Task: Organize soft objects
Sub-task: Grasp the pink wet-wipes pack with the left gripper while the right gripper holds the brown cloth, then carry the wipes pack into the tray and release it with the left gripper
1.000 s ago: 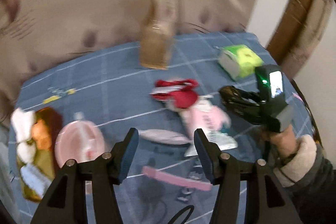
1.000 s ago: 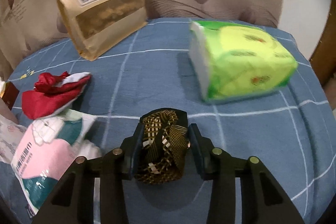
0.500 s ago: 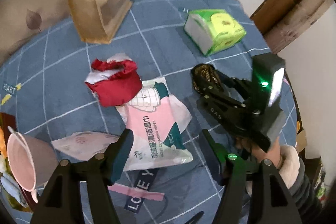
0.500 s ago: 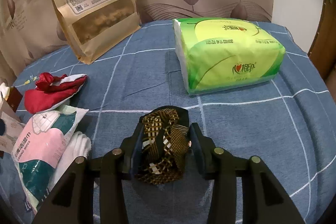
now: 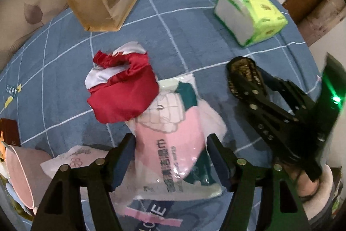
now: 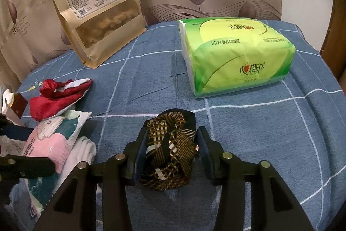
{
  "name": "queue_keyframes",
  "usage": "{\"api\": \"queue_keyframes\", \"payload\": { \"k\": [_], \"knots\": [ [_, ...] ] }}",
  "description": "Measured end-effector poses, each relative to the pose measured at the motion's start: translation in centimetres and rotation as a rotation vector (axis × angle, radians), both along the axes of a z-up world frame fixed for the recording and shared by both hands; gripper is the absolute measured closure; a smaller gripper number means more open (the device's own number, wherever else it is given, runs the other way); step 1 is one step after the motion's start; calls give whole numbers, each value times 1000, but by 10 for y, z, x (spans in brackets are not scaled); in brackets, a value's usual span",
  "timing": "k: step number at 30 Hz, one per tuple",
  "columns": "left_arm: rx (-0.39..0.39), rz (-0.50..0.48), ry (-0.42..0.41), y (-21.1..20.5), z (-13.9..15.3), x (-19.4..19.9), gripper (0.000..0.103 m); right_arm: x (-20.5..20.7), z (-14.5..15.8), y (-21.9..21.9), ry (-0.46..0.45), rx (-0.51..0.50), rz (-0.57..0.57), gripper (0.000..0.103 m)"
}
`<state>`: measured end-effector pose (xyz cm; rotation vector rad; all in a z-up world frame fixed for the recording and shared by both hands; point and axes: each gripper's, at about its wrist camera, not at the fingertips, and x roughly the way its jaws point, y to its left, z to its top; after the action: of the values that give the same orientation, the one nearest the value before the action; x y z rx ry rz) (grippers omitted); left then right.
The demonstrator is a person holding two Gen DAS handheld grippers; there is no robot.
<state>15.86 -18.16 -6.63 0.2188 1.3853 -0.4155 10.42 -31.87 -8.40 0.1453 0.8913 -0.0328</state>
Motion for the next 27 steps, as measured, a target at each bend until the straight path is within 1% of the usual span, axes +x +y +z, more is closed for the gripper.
{"api": "queue_keyframes", "payload": {
  "k": [3,4,7,9,22,27],
  "knots": [
    [-18,17,6,3,-4,2,33,0,0,0,0,0,0,59],
    [-31,27,3,5,-4,2,40,0,0,0,0,-2,0,59],
    [-66,44,1,12,0,1,46,0,0,0,1,-6,0,59],
    [-87,43,-6,16,7,0,48,1,0,1,2,-10,-1,59],
    [-184,-8,-45,18,62,-26,49,1,0,4,4,-23,-2,59],
    [-208,-22,-92,18,88,-32,49,1,0,4,4,-22,-2,59]
  ]
}}
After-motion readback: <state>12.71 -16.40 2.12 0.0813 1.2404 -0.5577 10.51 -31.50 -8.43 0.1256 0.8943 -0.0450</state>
